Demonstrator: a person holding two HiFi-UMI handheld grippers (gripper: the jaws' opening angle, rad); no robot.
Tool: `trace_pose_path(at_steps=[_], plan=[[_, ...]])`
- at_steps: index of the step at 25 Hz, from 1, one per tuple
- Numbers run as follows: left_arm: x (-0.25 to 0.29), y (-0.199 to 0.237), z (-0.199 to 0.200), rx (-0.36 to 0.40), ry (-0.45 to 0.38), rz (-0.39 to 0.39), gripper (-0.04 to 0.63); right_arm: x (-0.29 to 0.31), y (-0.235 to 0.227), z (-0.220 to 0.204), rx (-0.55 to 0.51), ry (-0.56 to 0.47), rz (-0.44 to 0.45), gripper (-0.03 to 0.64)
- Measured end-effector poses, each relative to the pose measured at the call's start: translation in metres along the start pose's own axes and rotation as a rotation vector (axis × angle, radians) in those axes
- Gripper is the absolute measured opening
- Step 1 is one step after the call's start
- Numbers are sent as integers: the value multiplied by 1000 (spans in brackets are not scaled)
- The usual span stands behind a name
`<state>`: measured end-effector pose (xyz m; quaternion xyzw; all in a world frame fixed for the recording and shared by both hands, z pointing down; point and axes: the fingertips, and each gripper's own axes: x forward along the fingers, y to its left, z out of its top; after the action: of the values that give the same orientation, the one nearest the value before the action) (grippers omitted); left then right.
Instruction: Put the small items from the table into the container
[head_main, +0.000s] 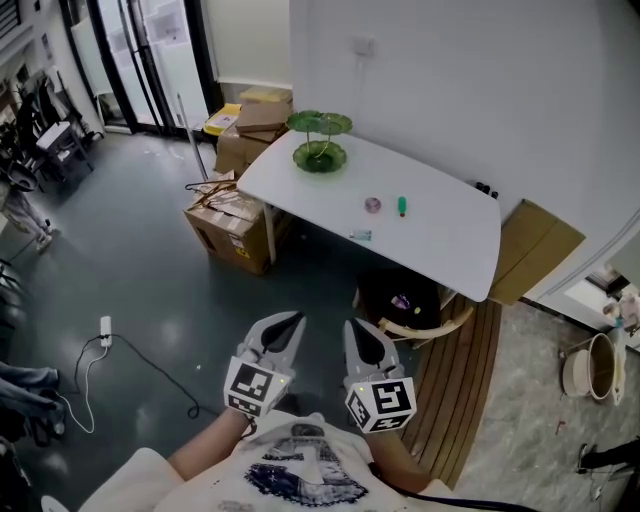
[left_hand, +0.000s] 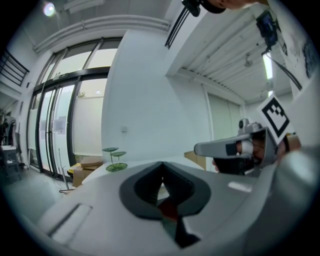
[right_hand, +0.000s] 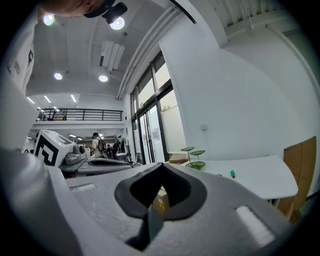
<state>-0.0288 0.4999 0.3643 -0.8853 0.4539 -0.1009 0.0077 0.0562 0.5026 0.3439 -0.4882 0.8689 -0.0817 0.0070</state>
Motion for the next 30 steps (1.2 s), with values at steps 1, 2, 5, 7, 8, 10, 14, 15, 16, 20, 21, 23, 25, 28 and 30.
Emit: trace_pose_path(at_steps=[1,2,5,7,8,10,14,15,16,20,21,23,25,28,30], plan=[[2,1,-1,-1,2,-3,-12,2,-2,0,3,1,-3,-2],[5,2,-1,-3,3,-7,-12,5,-4,-1,8,3,-7,-2],[17,10,-5,-12,2,-26,-12,16,-11,-6,17,14,-23,-2],[27,19,-8,-16,0,-43,-12,28,-18,-10,17,23,-41,-2],[34,25,-8,-17,-1,-51,-12,35,-22,-10,18,25,-51,-2],[50,40,-5,-15,-7,-68,-12,54,-32,-8,22,29,-72,-2],[83,78,0,-15,-27,-87,-12,99,-47,-3,19,35,-96,-2],[91,88,1,-16,-29,-92,-12,111,-49,-2,20,39,-102,-2],[98,99,2,-17,-30,-97,-12,124,-52,-1,21,44,-110,-2],[127,147,0,-25,-27,-114,-12,176,-60,0,35,57,-132,-2],[134,159,-1,-28,-25,-120,-12,189,-61,0,35,60,-137,-2],[148,182,-3,-32,-20,-133,-12,214,-63,-1,39,70,-146,-2],[164,200,-6,-36,-15,-151,-12,237,-69,-3,48,79,-160,-2],[189,223,-10,-39,-14,-187,-12,268,-82,-5,57,86,-190,-2],[203,235,-12,-36,-14,-212,-12,286,-89,-5,66,81,-212,-2]])
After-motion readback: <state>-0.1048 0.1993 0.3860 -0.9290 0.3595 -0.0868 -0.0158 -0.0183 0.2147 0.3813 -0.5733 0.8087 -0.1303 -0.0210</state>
